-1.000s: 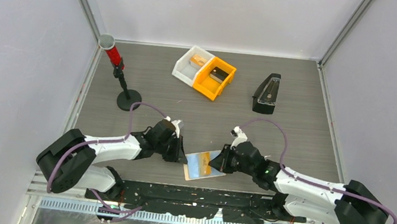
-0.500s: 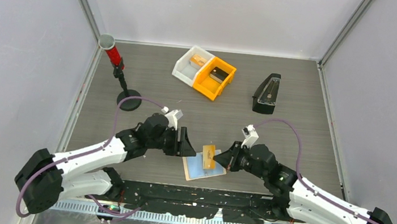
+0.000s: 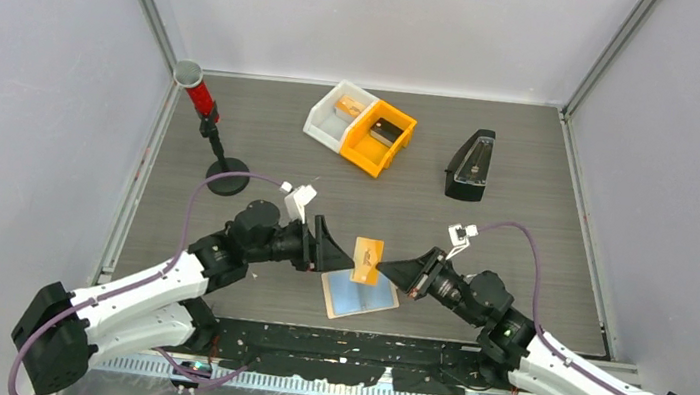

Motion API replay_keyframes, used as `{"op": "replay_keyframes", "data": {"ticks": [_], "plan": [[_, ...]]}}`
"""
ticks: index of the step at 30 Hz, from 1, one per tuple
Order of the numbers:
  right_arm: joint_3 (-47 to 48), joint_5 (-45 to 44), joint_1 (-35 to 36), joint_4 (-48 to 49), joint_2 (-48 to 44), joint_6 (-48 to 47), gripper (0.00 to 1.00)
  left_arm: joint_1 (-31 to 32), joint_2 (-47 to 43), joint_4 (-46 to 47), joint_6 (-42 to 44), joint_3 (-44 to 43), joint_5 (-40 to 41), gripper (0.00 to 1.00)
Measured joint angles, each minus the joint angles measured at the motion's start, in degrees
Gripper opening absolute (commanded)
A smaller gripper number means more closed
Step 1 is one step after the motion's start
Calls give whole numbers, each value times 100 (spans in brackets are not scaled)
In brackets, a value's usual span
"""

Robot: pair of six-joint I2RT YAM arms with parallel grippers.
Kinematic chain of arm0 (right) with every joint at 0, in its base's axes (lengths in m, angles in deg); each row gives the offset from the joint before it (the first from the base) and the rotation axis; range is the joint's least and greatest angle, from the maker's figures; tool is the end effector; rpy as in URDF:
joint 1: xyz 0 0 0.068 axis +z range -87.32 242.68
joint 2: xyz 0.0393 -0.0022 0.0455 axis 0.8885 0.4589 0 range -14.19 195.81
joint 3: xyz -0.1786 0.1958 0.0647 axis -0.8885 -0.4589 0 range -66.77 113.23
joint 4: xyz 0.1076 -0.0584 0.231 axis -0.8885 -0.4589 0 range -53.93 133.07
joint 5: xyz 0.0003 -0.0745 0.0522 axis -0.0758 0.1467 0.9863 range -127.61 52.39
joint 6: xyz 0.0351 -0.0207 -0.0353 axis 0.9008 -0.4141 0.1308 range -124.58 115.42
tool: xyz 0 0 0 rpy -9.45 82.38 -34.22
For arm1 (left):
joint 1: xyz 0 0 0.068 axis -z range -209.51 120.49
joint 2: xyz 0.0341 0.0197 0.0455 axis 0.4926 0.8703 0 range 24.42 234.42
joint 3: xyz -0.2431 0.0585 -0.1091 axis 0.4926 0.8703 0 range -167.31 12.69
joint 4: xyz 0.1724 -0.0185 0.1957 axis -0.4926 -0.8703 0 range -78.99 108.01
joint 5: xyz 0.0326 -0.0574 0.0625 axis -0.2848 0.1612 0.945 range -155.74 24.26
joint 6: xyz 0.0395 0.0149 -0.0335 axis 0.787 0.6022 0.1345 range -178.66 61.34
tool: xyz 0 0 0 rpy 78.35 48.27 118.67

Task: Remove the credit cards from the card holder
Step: Remove the credit card from the card holder.

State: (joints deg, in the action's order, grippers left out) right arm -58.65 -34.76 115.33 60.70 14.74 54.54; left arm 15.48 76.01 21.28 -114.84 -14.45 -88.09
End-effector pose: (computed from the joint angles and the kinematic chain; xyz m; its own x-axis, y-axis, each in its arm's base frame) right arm 0.0888 0.1192 0.2041 -0.7245 0.4635 -0.5101 -0.3941 0.3287 0.8583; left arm 0.1344 -0.1534 0.2350 -0.8938 -0.1930 -0.4049 0.2913 0.4366 -0.8512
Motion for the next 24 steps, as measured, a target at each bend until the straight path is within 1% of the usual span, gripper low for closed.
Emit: {"op": "replay_keyframes", "data": {"ticks": [3, 5, 9, 11, 12, 13, 14, 15, 16, 17, 18, 19, 21, 24], "plan": [[0, 13, 0, 332, -20, 44, 5, 0, 2, 203, -96, 39, -42, 64], [0, 46, 0, 520, -2, 90, 5, 0, 15, 354, -179, 57, -92, 62], [-9, 133, 0, 844, 140, 157, 5, 0, 74, 761, -361, 127, -197, 51], [-28, 190, 0, 973, 245, 197, 5, 0, 105, 1012, -492, 197, -271, 41], [-44, 227, 0, 1034, 302, 216, 5, 0, 122, 1130, -544, 227, -319, 33], [-57, 249, 0, 1084, 334, 221, 5, 0, 133, 1187, -555, 234, -341, 22], [-83, 321, 0, 1172, 407, 236, 6, 0, 153, 1279, -623, 240, -387, 18], [-90, 332, 0, 1193, 420, 236, 9, 0, 162, 1340, -649, 245, -415, 9], [-105, 382, 0, 1226, 463, 234, 12, 0, 166, 1419, -669, 251, -446, 4], [-114, 431, 0, 1246, 487, 221, 18, 0, 166, 1469, -684, 258, -479, 0], [-116, 481, -9, 1233, 496, 184, 21, 0, 166, 1510, -684, 267, -516, 0], [-116, 533, -37, 1180, 496, 109, 26, 0, 162, 1563, -688, 273, -566, 0], [-68, 688, -107, 944, 463, -103, 31, 2, 131, 1574, -656, 278, -599, 0], [317, 977, -334, 63, 304, -695, 36, 4, 28, 1491, -562, 313, -629, 0]]}}
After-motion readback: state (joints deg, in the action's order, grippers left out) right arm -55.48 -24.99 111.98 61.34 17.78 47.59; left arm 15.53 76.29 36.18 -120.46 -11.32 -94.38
